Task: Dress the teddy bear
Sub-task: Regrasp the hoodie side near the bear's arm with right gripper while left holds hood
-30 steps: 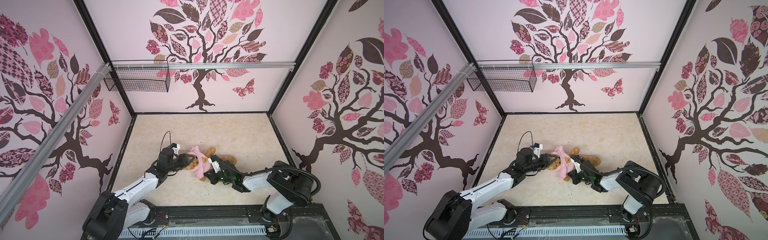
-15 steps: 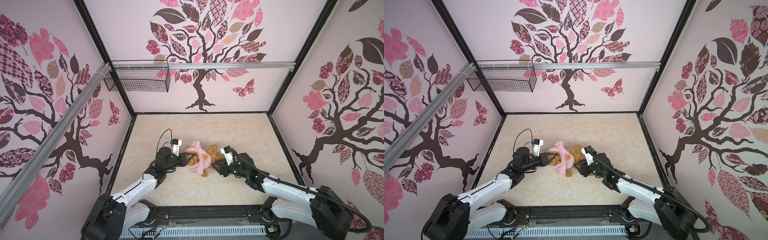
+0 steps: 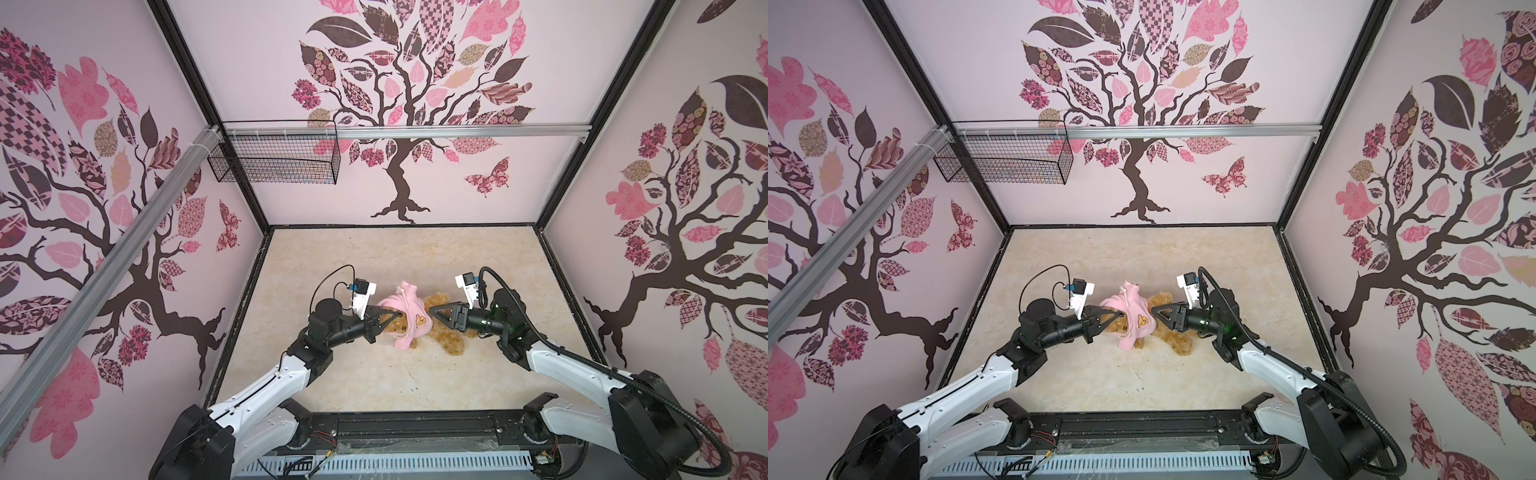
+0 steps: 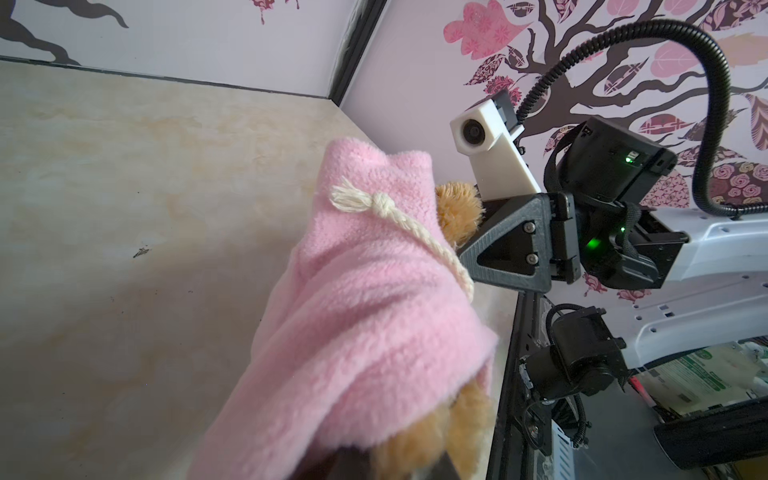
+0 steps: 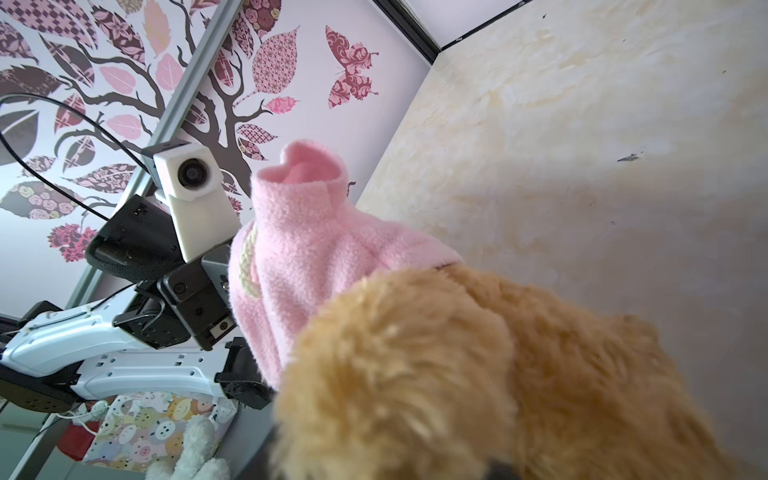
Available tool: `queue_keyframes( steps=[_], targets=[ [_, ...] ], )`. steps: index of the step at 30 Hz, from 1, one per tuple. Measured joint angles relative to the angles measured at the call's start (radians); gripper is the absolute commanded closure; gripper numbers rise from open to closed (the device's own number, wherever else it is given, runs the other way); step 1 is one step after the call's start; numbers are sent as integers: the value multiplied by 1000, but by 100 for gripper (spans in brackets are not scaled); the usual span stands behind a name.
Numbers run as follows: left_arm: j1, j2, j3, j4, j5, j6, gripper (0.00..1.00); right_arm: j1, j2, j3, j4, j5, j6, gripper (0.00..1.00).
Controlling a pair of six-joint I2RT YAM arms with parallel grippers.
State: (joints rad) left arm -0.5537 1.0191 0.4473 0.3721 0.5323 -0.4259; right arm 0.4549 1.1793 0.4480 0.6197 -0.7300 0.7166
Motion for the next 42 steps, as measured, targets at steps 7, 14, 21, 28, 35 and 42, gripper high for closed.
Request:
queue_keyframes(
  steps=[7,14,21,28,35,42],
  targets=[
    [-4,0,0,-5,-20,12,100,13,20,-10,32,10,36,55],
    [-10,-21,0,-29,-38,34,100,22,-155,-63,-138,161,-39,55],
    [-12,-32,0,-52,-38,64,100,134,-237,-54,-187,204,-74,70],
    [-23,-33,0,-58,-38,76,100,167,-137,19,-189,228,-95,74],
    [-25,-35,0,-71,-37,89,100,166,-40,45,-169,266,-93,73],
    [-26,-35,0,-80,-30,90,100,166,31,46,-89,230,-52,71]
  ],
)
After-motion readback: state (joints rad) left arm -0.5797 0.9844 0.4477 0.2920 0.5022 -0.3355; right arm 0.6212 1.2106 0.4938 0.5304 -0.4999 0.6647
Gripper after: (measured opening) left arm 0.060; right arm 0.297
